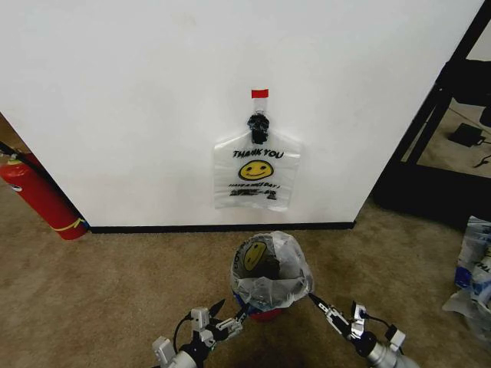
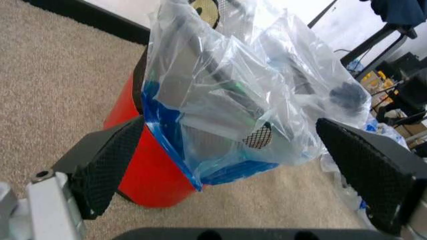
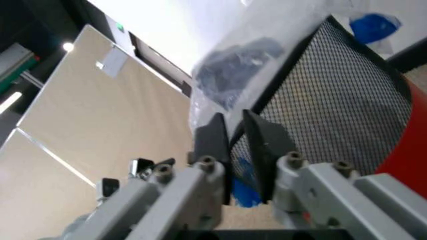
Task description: Pick up the garbage bag from the wall and place it over the trash bin.
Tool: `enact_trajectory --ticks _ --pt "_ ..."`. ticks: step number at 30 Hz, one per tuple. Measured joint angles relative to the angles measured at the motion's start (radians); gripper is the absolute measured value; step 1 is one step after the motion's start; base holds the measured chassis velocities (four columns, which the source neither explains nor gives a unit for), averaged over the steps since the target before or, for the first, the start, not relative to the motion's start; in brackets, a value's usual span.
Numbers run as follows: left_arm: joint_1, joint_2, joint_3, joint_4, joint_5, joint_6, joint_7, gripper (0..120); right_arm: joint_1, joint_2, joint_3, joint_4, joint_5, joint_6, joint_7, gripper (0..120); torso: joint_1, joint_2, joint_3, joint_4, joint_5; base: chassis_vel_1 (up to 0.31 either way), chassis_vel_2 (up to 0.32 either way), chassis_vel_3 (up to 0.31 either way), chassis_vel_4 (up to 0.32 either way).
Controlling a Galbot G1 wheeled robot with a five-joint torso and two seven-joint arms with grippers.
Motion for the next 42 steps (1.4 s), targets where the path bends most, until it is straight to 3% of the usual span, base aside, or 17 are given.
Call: enact_trajectory --ticks 7,9,15,17,23,26,31,32,42 --pt "0.001 -0.001 0.003 0.0 0.005 0.0 0.0 100 0.01 0.0 0.001 0.009 0.043 0.004 0.021 38 0.0 0.0 0.0 0.0 0.0 0.0 0.0 0.0 0.0" --pt "0.001 -0.001 0.003 0.0 0.005 0.0 0.0 100 0.012 0.001 0.001 0.01 0.045 0.005 0.023 39 0.0 0.0 0.0 0.0 0.0 0.0 0.0 0.0 0.0" --pt "0.007 0.0 0.0 -0.005 0.005 0.0 -0.001 100 0.027 0.007 -0.003 0.003 0.049 0.013 0.038 67 0.0 0.0 0.0 0.0001 0.0001 0.0 0.0 0.0 0.0" --pt "0.007 0.0 0.0 -0.005 0.005 0.0 -0.001 100 0.028 0.007 -0.003 0.002 0.049 0.013 0.038 68 0.0 0.0 0.0 0.0001 0.0001 0.0 0.0 0.0 0.0" --pt "0.008 -0.002 -0.001 -0.006 0.006 -0.001 -0.001 100 0.031 0.009 -0.003 -0.006 0.043 0.019 0.038 94 0.0 0.0 0.0 0.0 0.0 0.0 0.0 0.0 0.0" --pt "0.008 -0.003 0.001 -0.005 0.008 -0.002 -0.001 100 0.03 0.012 -0.003 -0.001 0.047 0.022 0.041 98 0.0 0.0 0.0 0.0 0.0001 0.0 0.0 0.0 0.0" --pt "0.008 -0.007 0.004 -0.003 0.013 -0.003 -0.001 100 0.021 0.02 -0.008 0.023 0.049 0.017 0.04 88 0.0 0.0 0.0 0.0 0.0001 0.0 0.0 0.0 0.0" --pt "0.008 -0.008 0.005 -0.002 0.014 -0.003 -0.001 100 0.022 0.024 -0.01 0.027 0.049 0.016 0.04 81 0.0 0.0 0.0 0.0 0.0 0.0 0.0 0.0 0.0" --pt "0.013 -0.011 0.005 0.0 0.016 -0.007 0.0 100 0.034 0.031 -0.012 0.026 0.05 0.025 0.05 50 0.0 0.0 0.0 0.0001 0.0001 0.0 0.0 0.0 0.0"
